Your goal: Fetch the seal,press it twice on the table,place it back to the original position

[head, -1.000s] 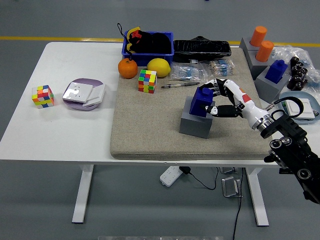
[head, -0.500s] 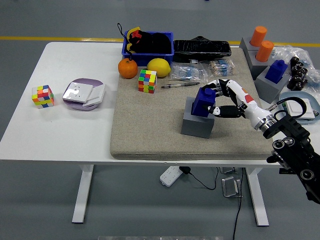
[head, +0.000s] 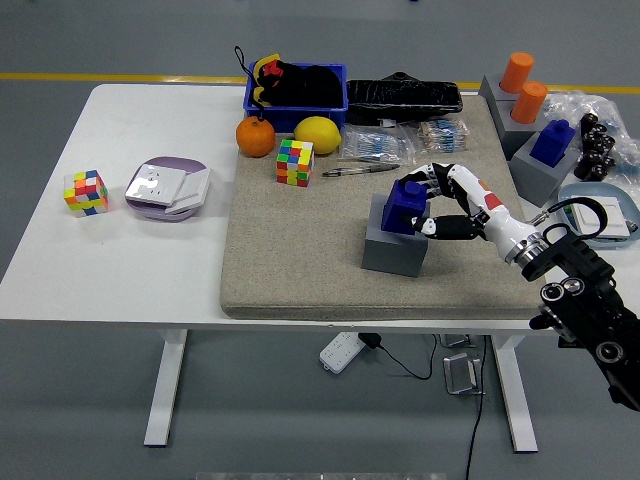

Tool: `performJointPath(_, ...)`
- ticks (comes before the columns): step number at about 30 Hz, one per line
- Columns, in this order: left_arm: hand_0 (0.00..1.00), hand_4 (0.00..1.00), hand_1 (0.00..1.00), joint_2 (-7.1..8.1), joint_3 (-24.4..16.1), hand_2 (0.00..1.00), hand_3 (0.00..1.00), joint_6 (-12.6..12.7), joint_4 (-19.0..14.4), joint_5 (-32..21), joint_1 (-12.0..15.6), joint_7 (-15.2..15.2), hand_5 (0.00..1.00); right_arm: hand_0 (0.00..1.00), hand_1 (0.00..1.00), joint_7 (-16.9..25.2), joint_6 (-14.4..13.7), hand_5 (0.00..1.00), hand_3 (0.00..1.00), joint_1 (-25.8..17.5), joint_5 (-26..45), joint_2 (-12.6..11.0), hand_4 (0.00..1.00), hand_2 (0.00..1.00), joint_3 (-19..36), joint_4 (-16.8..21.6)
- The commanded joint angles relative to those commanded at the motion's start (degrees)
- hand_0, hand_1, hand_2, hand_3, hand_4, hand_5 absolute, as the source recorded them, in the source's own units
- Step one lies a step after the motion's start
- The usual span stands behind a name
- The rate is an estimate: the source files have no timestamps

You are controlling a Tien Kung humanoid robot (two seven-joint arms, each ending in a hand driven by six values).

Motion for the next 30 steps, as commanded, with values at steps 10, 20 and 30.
performJointPath(10,0.816,0.802,0.816,-0.01,-0.01,0.787,0.837,-0.01,0.00,-0.01,-0.07,0.00,0.420,0.680,0.514,0.20,0.06,0.002,0.573,0.24,-0.14,0.42,0.754,0.511,-0.06,-0.54)
performJointPath(20,0.816,0.801,0.815,-0.05,-0.13,0.789,0.836,-0.02,0.00,0.06,-0.03,-0.03,0.417,0.805,0.773,0.26,0.18,0.002,0.782,0.15,-0.11,0.54,0.912,0.762,-0.16,-0.84)
performJointPath(30,0.816,0.801,0.816,0.00,0.01,0.789,0.836,-0.05,0.02,-0.05,-0.13,-0.02,0.418,0.829,0.815,0.19,1.35,0.002,0.852,0.22,-0.26,0.53,0.985,0.815,0.02,-0.92)
